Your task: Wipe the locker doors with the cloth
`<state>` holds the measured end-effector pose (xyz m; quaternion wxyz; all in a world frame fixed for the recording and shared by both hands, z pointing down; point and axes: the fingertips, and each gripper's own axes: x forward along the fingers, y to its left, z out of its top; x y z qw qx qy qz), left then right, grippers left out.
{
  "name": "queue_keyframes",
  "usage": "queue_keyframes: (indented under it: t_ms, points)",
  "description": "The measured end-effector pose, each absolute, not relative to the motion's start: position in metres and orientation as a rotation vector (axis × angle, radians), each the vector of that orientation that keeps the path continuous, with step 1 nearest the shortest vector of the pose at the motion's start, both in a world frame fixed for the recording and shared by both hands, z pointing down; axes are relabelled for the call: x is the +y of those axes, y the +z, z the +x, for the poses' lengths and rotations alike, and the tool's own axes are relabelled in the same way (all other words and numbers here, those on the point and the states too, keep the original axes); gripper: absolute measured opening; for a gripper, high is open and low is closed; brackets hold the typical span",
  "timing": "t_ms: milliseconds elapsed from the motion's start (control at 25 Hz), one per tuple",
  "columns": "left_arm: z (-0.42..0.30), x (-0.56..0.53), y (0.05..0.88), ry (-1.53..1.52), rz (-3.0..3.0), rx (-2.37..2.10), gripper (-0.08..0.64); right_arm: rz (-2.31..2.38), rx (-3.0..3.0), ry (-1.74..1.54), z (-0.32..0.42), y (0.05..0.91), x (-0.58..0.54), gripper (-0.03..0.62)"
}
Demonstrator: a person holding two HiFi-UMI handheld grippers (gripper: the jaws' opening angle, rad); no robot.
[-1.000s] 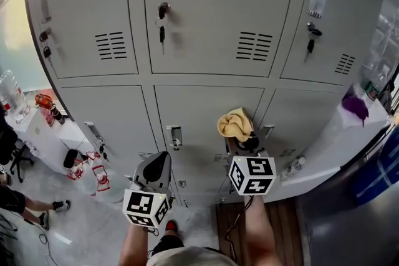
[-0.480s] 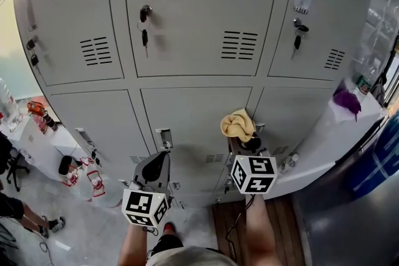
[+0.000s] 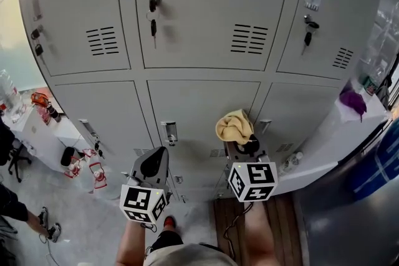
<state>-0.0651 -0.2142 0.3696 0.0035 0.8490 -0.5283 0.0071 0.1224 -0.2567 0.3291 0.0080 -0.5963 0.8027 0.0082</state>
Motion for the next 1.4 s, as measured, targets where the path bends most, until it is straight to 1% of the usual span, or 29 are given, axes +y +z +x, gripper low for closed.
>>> queue_keyframes:
  t_ms: [920,1400]
  points:
    - [-0.125,-0.196,0.411,0.119,2.476,-1.770,0.023,-1.606,2.773,-0.171,0.011,0.400,-0.255,0.183]
    - [-0.146,-0.193,0.418,0.137,2.420,-1.819,0.023,-1.539,2.836,-0.195,-0.021,0.411,-0.269,0.183]
